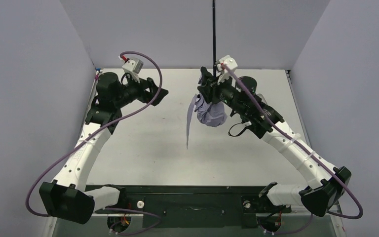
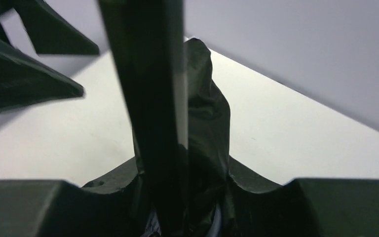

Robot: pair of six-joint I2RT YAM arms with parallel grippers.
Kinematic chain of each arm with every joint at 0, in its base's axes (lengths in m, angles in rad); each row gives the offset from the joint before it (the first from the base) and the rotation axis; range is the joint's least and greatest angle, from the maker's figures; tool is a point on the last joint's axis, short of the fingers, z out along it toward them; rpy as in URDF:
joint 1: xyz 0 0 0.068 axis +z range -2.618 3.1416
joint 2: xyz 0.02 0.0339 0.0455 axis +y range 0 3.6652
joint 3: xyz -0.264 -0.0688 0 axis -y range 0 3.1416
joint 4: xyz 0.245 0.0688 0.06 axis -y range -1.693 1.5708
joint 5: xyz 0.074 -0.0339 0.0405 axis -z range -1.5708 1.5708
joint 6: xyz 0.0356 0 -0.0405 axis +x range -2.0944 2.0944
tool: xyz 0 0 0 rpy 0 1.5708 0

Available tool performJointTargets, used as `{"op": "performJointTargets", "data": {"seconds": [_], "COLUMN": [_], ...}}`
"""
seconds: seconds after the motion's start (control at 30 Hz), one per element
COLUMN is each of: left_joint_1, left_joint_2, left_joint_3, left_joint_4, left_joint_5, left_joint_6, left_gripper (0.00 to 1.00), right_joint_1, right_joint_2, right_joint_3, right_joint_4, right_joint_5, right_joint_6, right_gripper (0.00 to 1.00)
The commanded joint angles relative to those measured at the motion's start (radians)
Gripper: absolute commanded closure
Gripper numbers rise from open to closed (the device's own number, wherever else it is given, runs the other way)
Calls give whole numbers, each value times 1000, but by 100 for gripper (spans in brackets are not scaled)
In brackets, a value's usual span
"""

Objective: Open the umbrella

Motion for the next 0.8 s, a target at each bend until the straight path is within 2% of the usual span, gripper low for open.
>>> {"op": "performJointTargets", "data": {"seconds": [0.0,0.13,0.17,0.27,0.4,0.47,0.57,0.63,0.77], "left_joint_1": [0,-17,-25,-68,-120,-177,-288,-350,-455], "left_joint_2": [-37,-25,-25,-19,-51,-70,-80,-80,-106], "left_joint_3": [39,122,138,234,264,261,261,256,206], "left_joint_4": [66,54,35,-143,-273,-328,-425,-477,-495], "left_joint_5": [116,271,301,339,348,251,74,-24,-146], "left_joint_6": [89,161,218,358,555,706,1051,1222,1455], "left_gripper": [9,8,8,5,3,3,3,3,3], "right_joint_1": [30,-4,-12,-61,-105,-108,-102,-100,-94], "right_joint_2": [-25,-11,-8,-9,19,28,46,62,86], "right_joint_3": [21,56,70,73,61,44,13,-5,-30], "right_joint_4": [-123,-289,-317,-391,-442,-446,-471,-487,-493], "right_joint_5": [160,-38,-134,-318,-534,-641,-733,-777,-817], "right_joint_6": [-405,-455,-462,-432,-351,-321,-303,-294,-254], "right_gripper": [100,100,100,100,100,100,100,100,100]}}
